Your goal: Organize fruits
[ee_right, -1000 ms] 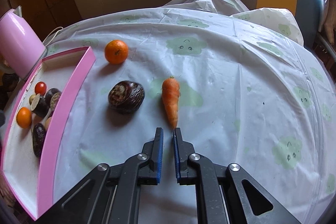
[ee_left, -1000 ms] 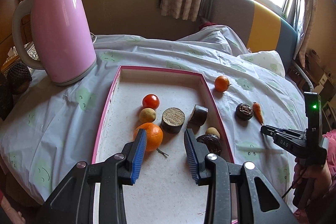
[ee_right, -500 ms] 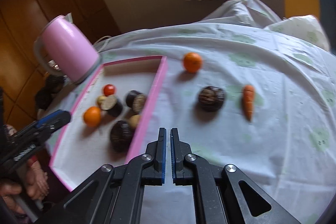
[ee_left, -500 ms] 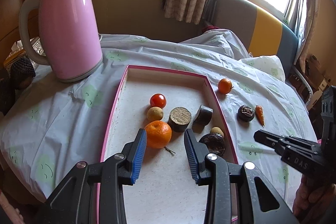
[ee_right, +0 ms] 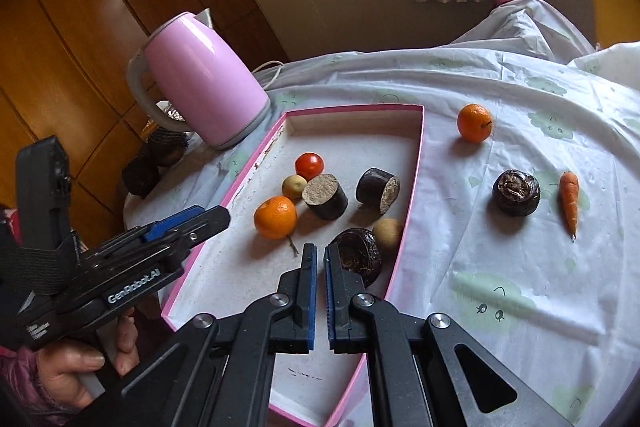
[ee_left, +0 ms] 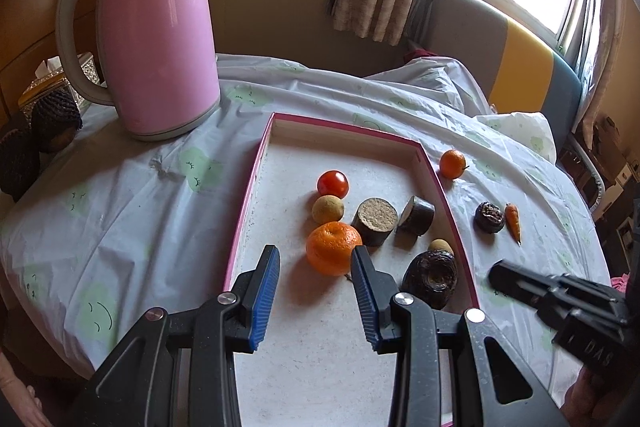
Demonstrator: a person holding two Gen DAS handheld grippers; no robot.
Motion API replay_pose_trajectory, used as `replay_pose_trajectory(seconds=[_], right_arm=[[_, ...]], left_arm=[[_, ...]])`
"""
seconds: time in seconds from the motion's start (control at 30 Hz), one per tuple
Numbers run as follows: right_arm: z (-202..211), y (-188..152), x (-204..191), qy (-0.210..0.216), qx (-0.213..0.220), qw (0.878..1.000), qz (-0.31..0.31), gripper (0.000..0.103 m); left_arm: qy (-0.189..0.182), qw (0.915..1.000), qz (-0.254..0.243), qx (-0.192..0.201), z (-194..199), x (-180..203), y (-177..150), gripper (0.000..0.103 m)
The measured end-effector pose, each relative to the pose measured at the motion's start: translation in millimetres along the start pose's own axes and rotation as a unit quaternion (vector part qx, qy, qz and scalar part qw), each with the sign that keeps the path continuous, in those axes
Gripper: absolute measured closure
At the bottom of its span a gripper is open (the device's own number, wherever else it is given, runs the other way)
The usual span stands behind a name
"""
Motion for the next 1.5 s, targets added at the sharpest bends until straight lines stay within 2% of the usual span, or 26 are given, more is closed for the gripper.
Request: replay_pose_trajectory(seconds=[0.1, 0.13, 0.17, 0.2, 0.23, 0.33, 0.43, 0.5, 0.57, 0.67, 0.73, 0.83, 0.9, 1.07, 1.23, 1.33, 1.5], right_arm=[[15.2, 4.5, 45.3, -0.038, 0.025, 0.997, -0.062, 0.098], [18.3, 6.1, 66.9, -0.069, 0.027, 0.994, -0.08, 0.092], [21.5, 8.2, 89.3, -0.099, 0.031, 0.99, -0.1, 0.073], [24.7, 10.9, 108.0, -0.119, 0.038, 0.985, -0.115, 0.064], [26.8, 14.7, 123.4, -0.135, 0.044, 0.982, -0.121, 0.061], [21.1, 24.5, 153.8, -0.173, 0.036, 0.977, -0.122, 0.061], [1.3, 26.5, 175.3, -0.212, -0.003, 0.972, -0.105, 0.061], [-10.0, 26.0, 184.6, -0.216, -0.021, 0.971, -0.101, 0.068], [-17.8, 24.5, 192.5, -0.239, -0.033, 0.966, -0.097, 0.088], [-10.5, 26.8, 188.4, -0.233, -0.016, 0.968, -0.094, 0.088], [3.2, 29.1, 171.0, -0.218, 0.006, 0.972, -0.087, 0.088], [14.9, 31.0, 129.2, -0.157, 0.02, 0.985, -0.068, 0.088], [10.8, 29.5, 93.6, -0.093, 0.014, 0.994, -0.054, 0.088], [-18.5, 13.4, 10.9, -0.012, -0.026, 1.0, -0.001, 0.088], [-49.8, 0.9, -27.0, -0.002, -0.053, 0.998, 0.022, 0.087], [-55.0, -2.6, -29.7, -0.001, -0.06, 0.998, 0.014, 0.087], [-41.7, -1.1, -19.7, -0.012, -0.043, 0.999, 0.008, 0.087]], left_arm=[[-0.003, 1.0, -0.002, -0.007, -3.5, 3.6, -2.8, 0.066], [-0.006, 0.9999, -0.002, -0.009, -4.8, 5.5, -3.5, 0.066], [-0.008, 0.9999, -0.005, -0.01, -5.5, 8.1, -4.1, 0.066], [-0.007, 0.9999, -0.009, -0.01, -6.0, 10.1, -4.6, 0.066], [-0.007, 0.9999, -0.011, -0.01, -6.1, 11.8, -5.1, 0.066], [-0.014, 0.9997, -0.016, -0.011, -6.8, 16.7, -5.5, 0.066], [-0.013, 0.9996, -0.018, -0.015, -8.8, 18.4, -6.7, 0.066], [-0.011, 0.9996, -0.02, -0.018, -10.0, 18.2, -7.6, 0.066], [-0.009, 0.9996, -0.02, -0.021, -10.8, 17.5, -8.1, 0.066], [-0.003, 0.9997, -0.017, -0.016, -9.8, 14.5, -5.7, 0.066], [0.0, 0.9999, -0.008, -0.014, -9.4, 10.1, -2.8, 0.066], [0.006, 0.9999, -0.002, -0.011, -8.5, 3.9, -0.5, 0.066], [0.008, 0.9999, 0.003, -0.01, -7.2, -0.3, 0.0, 0.066], [0.01, 0.9999, 0.007, 0.001, 1.0, -4.7, 2.8, 0.066], [0.009, 0.9999, 0.002, 0.008, 8.4, -4.4, 3.2, 0.066], [0.007, 0.9999, -0.001, 0.007, 9.8, -2.4, 2.3, 0.066], [0.001, 1.0, -0.005, 0.008, 10.7, 3.8, 1.1, 0.066]])
Point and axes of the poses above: each gripper's, at about its wrist camera, not at the fingertips, and z roughly against the way its jaws point, x to its right, y to its top, the point moved 8 cm from there along -z, roughly the way its jaws point
